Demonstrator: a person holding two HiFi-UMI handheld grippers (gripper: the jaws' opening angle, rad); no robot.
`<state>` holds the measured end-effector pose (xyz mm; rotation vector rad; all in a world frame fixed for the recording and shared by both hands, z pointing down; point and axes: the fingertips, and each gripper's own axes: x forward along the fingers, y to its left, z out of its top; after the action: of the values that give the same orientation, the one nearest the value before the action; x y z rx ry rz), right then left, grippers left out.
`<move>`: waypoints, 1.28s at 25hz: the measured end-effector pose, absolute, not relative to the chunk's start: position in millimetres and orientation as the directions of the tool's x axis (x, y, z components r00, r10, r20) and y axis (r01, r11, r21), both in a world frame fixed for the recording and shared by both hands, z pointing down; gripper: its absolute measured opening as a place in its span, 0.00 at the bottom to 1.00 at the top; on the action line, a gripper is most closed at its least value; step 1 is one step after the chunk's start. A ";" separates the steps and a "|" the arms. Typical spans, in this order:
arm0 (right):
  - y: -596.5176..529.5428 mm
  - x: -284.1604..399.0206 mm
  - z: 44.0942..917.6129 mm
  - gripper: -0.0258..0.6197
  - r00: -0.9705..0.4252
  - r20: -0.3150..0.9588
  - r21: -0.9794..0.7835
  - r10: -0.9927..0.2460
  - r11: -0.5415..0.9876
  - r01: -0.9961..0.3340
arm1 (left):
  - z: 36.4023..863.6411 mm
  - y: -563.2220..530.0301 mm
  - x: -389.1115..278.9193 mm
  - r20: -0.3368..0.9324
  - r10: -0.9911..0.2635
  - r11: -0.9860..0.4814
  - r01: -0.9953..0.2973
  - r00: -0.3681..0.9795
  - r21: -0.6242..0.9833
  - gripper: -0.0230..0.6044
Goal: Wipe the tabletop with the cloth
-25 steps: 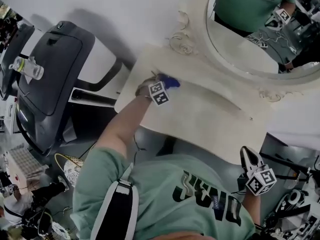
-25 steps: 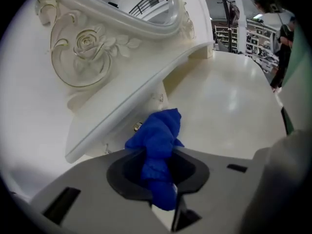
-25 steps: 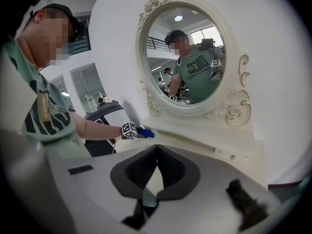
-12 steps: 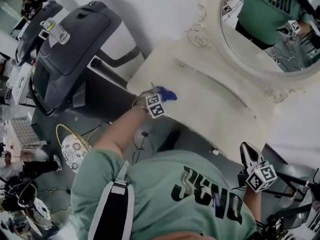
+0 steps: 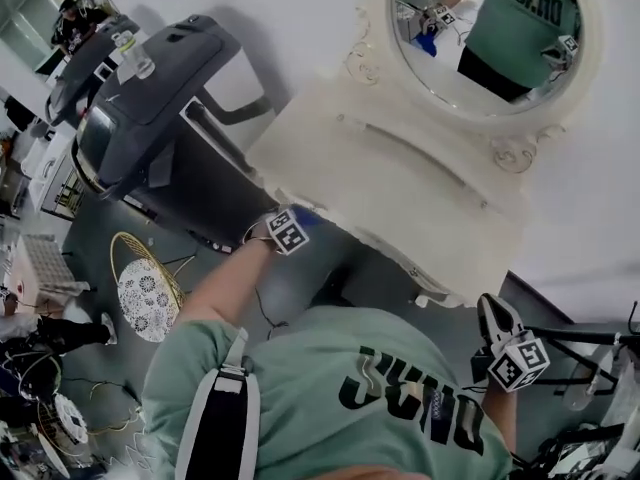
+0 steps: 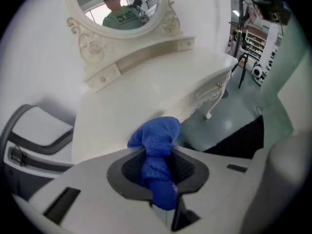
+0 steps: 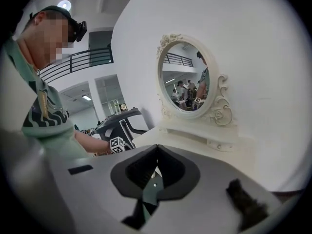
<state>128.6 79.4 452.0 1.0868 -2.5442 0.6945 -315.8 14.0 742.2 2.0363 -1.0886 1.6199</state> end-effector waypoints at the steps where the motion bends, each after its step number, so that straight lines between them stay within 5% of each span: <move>1: 78.3 131.8 451.9 0.06 -0.667 0.437 -0.319 -0.603 0.590 -0.742 | 727.8 -11.7 -305.5 0.912 -0.403 -0.657 -0.719 0.081 -0.226 0.19; 8: 11.9 97.2 464.6 0.06 -0.620 0.493 -0.301 -0.610 0.548 -0.780 | 686.8 -223.9 -273.9 0.828 -0.548 -0.648 -0.687 0.120 -0.329 0.19; 14: -59.3 67.3 470.5 0.06 -0.557 0.551 -0.288 -0.622 0.484 -0.826 | 729.2 -321.1 -254.1 0.865 -0.477 -0.708 -0.649 0.152 -0.277 0.19; 24: -104.7 41.7 482.6 0.06 -0.585 0.592 -0.299 -0.554 0.523 -0.798 | 757.0 -325.0 -249.4 0.896 -0.413 -0.764 -0.597 0.161 -0.245 0.19; 32: -46.9 51.3 472.2 0.06 -0.676 0.529 -0.296 -0.512 0.635 -0.713 | 756.4 -155.5 -284.1 0.936 -0.342 -0.779 -0.582 0.081 -0.234 0.19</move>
<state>51.3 -46.9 472.2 0.9705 -2.4602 0.6921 -284.1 -155.5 756.4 2.1522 -0.9376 1.7710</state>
